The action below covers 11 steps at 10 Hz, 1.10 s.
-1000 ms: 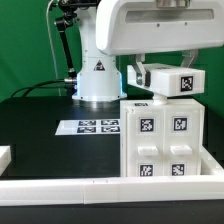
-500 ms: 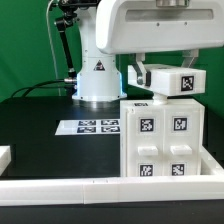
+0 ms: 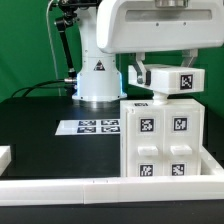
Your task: Assemble cabinet
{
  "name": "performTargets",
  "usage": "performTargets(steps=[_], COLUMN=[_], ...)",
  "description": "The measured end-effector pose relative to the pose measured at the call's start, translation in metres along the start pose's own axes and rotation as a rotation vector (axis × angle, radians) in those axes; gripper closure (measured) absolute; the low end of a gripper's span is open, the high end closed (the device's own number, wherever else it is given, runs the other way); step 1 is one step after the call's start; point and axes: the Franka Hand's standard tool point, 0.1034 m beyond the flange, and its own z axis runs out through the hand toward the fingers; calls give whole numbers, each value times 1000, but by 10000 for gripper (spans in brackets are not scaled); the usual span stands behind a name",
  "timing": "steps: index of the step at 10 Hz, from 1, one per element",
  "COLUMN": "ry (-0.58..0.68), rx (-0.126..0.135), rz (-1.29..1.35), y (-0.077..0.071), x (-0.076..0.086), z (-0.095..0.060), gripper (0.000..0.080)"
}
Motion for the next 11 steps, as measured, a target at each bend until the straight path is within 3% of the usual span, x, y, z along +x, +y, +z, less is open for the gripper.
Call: performTargets(steps=[5, 11], ry=[-5, 26], rx=[-2, -12], rz=[-7, -8], y=[10, 9], x=[-2, 1], z=[8, 16], gripper=[255, 255])
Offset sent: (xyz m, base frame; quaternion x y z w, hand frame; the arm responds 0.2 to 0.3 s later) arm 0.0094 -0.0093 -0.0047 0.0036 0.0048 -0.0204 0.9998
